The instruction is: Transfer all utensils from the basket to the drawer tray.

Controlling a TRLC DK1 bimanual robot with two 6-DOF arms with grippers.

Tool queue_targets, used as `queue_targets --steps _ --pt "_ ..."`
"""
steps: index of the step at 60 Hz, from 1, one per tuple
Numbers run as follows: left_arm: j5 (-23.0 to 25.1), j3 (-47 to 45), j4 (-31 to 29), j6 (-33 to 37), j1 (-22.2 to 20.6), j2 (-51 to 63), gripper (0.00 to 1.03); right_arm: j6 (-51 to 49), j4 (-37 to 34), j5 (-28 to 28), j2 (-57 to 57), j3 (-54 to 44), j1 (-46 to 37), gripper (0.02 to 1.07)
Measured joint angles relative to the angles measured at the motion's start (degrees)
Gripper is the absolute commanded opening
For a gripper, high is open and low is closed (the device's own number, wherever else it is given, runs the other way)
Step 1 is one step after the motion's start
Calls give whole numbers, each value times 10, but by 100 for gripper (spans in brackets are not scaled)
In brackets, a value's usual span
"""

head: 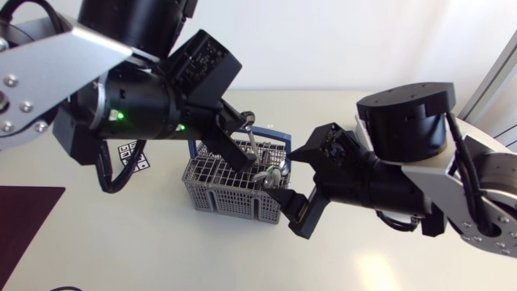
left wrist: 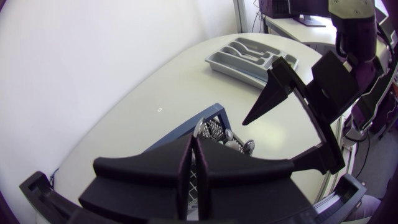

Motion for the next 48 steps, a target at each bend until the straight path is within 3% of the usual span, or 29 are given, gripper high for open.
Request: queue_targets --steps 7,17,27,36,48 --pt "26 13 -7 -29 4 2 4 0 42 22 0 10 5 92" --pt "77 29 -19 -65 20 16 4 -1 117 77 16 17 27 76" --pt "138 41 -27 -98 50 29 4 -8 163 121 43 17 44 48" --pt "154 45 -27 -111 63 29 4 -10 179 132 50 17 44 26" --pt "179 48 -29 -121 66 29 4 -10 182 134 60 22 46 10"
